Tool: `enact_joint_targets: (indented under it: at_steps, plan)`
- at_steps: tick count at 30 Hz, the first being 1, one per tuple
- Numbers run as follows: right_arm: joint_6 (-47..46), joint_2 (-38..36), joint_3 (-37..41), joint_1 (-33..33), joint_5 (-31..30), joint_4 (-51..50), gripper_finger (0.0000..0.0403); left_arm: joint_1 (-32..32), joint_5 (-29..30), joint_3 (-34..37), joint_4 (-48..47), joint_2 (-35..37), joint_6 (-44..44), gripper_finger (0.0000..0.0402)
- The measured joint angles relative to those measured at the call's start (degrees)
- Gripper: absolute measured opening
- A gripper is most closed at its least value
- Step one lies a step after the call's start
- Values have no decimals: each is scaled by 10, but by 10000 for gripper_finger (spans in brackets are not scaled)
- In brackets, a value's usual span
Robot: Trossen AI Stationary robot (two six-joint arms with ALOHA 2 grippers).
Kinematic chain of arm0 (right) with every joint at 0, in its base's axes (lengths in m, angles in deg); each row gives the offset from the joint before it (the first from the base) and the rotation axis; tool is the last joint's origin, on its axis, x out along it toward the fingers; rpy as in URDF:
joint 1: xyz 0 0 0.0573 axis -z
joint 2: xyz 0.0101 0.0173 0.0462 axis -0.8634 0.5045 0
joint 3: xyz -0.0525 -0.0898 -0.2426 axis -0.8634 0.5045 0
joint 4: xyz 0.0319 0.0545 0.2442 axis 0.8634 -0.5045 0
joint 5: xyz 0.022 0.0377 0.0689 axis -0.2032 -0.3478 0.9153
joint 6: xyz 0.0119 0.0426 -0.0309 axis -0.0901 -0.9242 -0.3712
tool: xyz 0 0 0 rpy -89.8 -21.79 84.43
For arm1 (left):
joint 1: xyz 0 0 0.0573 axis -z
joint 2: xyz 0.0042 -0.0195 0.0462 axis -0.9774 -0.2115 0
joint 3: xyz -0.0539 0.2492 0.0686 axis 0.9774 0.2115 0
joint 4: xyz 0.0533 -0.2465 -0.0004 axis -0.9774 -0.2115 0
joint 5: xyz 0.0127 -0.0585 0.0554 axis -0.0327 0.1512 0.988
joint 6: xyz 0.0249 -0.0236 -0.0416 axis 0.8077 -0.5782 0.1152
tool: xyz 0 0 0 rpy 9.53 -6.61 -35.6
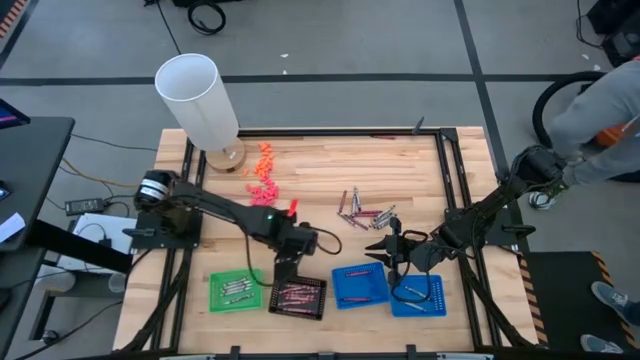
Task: Sort crayons
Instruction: Put the white crayon into the green bin
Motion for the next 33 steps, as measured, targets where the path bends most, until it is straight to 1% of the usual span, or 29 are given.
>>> enact_joint_targets:
  at_steps: [8, 24, 29, 33]
  plan:
    - [-2, 0, 0, -1, 2, 4, 77, 51, 1, 0, -56, 30, -76, 18]
    - [0, 0, 0, -6, 1, 13, 77, 184, -12, 0, -174, 30, -218, 18]
    - [0, 0, 0, -6, 1, 13, 77, 226, -11, 0, -191, 30, -262, 18]
    - [2, 0, 0, -6, -1, 14, 77, 256, -11, 0, -191, 30, -318, 19]
